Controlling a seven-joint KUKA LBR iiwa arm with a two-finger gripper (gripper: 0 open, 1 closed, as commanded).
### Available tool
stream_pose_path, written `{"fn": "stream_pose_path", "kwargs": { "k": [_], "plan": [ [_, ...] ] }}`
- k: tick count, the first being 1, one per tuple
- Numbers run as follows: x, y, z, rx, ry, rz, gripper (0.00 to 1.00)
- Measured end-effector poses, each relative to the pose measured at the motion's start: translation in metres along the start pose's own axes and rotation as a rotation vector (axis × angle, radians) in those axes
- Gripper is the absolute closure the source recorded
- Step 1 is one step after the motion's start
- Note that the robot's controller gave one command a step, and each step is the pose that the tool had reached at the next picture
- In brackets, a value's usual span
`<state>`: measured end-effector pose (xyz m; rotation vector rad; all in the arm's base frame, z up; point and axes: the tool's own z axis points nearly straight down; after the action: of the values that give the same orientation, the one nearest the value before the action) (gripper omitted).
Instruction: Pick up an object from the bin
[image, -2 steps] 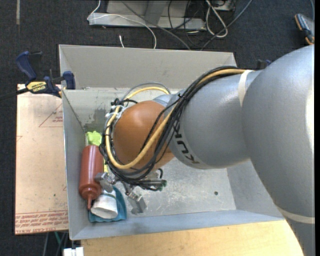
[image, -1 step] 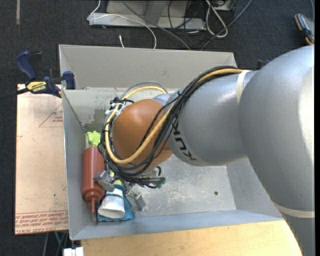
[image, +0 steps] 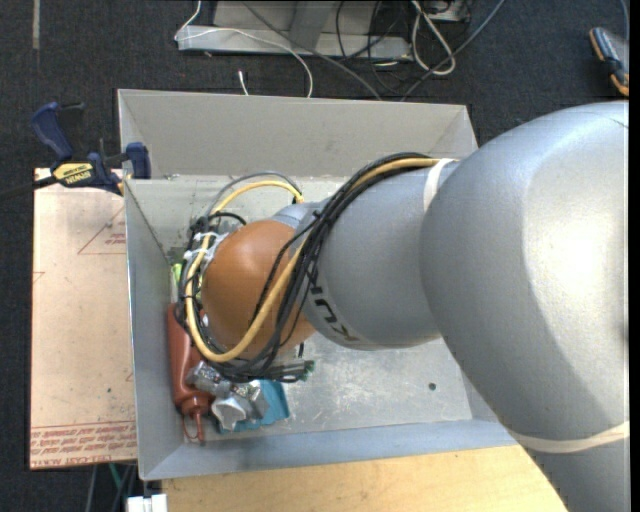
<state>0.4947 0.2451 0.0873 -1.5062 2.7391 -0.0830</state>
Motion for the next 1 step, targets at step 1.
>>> {"fn": "stream_pose_path", "kwargs": {
  "k": [1],
  "plan": [
    [0.0001,-0.0002,0.0000,0.000,0.000,-0.001,1.00]
  ]
}}
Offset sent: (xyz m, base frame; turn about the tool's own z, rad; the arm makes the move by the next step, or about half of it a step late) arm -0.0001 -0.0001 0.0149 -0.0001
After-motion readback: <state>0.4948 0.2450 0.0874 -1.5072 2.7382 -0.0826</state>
